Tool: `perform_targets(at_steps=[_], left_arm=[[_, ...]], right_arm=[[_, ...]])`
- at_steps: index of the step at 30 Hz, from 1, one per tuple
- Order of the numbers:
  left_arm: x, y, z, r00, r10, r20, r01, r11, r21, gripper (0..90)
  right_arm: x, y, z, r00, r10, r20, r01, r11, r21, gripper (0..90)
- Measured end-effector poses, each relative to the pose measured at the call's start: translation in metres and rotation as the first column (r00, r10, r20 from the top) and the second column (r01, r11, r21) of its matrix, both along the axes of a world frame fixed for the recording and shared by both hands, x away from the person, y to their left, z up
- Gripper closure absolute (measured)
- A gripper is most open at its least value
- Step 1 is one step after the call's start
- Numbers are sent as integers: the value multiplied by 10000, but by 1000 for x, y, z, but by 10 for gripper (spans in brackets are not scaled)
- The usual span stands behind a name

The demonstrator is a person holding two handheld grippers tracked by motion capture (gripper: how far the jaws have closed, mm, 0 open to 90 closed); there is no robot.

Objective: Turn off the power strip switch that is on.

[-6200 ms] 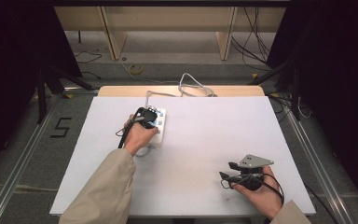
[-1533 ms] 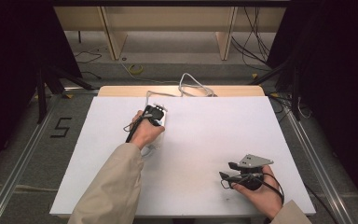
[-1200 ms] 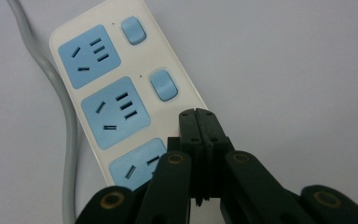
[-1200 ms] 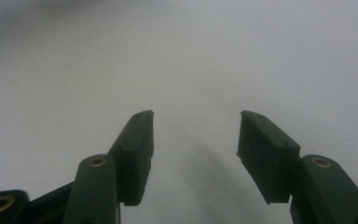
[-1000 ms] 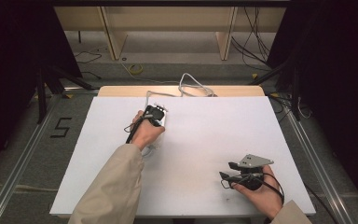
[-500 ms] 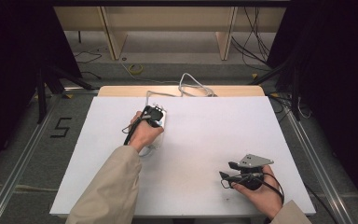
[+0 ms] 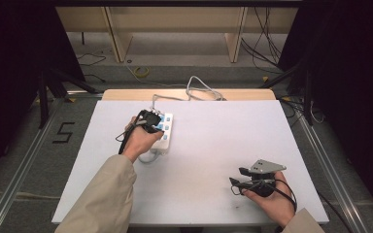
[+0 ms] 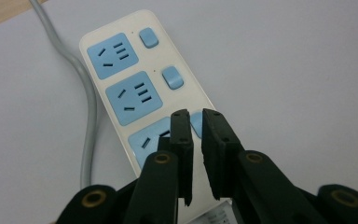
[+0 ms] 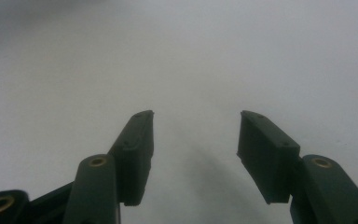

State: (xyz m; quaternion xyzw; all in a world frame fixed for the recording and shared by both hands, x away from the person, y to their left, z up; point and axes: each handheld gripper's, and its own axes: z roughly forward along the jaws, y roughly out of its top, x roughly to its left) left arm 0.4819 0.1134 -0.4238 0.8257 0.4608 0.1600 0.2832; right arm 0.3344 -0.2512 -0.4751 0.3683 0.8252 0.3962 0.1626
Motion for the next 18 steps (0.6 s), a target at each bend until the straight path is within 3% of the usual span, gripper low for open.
perform_targets(at_steps=[3,6,12,18], left_arm=[[-5,9,1,9999,-129,-113,122,9981,-606,758],[-12,18,1,9997,-237,-9,234,9905,-1357,688],[-28,28,-1,9980,-605,188,627,9859,-1550,526],[-43,35,-7,9957,-763,527,827,9879,-1313,380]], right_arm=[[0,0,0,10000,-3,2,3,10000,-6,462],[0,-1,0,10000,-20,10,20,10000,-2,463],[0,-1,0,10000,-23,0,23,10000,-15,463],[0,-1,0,10000,-34,5,34,10000,-15,463]])
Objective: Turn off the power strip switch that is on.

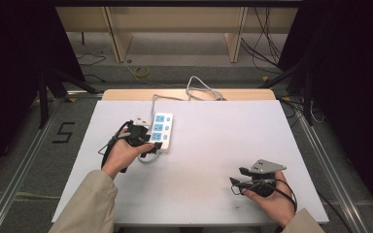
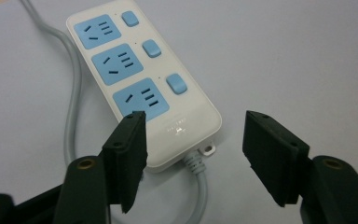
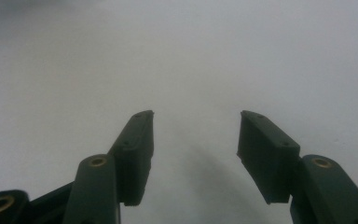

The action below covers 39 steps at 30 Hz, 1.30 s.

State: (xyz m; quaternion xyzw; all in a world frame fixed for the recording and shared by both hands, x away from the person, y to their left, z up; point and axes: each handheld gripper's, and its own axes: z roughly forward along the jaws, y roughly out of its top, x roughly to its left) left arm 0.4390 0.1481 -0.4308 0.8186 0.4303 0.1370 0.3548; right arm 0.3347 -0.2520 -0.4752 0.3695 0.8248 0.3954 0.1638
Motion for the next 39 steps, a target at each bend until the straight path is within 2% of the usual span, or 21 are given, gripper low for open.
perform_targets(at_steps=[3,11,16,28,35,39], left_arm=[[-8,2,-4,9998,-170,32,171,9996,-246,351],[-29,7,-10,9982,-187,575,172,9995,264,305],[-38,14,-18,9971,-34,756,17,9998,217,289],[-63,30,-29,9927,-92,1200,60,9996,276,260],[-83,37,-41,9915,-94,1294,34,9989,464,252],[-88,40,-43,9909,-49,1348,-37,9980,632,243]], right_arm=[[0,0,0,10000,-9,-7,9,10000,2,462],[1,-1,0,10000,-28,-14,28,10000,-9,462],[0,-1,0,10000,-31,-9,31,10000,-12,462],[0,-1,0,10000,-55,-20,55,10000,22,461],[0,-1,-1,10000,26,-15,-26,10000,12,461],[0,-1,-1,10000,11,-25,-11,10000,25,460]])
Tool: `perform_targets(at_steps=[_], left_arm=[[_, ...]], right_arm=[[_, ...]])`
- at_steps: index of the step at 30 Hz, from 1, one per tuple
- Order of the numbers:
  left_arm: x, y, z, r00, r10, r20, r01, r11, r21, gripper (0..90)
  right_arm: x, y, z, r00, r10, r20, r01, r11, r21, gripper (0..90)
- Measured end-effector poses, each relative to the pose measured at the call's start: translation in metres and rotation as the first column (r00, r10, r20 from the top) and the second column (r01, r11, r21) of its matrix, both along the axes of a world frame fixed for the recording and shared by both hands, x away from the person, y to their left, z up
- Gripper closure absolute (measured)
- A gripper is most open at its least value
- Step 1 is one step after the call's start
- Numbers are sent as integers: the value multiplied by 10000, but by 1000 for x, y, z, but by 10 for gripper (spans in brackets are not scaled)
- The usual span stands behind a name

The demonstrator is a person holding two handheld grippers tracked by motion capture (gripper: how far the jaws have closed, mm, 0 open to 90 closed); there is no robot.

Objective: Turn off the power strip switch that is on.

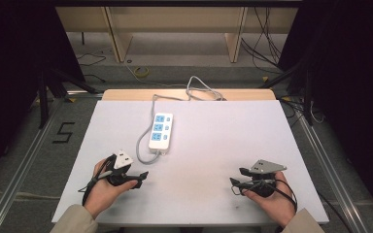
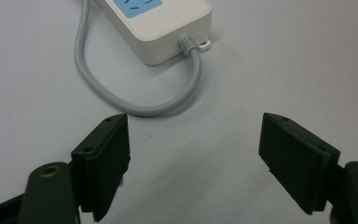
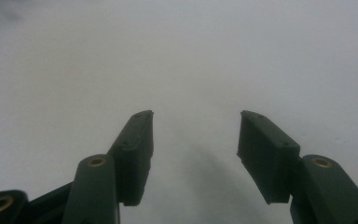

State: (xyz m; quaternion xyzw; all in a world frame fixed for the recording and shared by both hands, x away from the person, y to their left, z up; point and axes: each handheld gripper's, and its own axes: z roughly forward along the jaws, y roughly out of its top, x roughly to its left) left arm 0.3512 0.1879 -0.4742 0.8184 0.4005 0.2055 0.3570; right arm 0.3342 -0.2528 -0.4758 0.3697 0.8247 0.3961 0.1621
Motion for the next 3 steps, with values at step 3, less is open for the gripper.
perform_targets(at_steps=[3], left_arm=[[0,1,-1,10000,82,7,-82,10000,27,241]], right_arm=[[0,0,0,10000,-20,0,20,10000,9,460]])
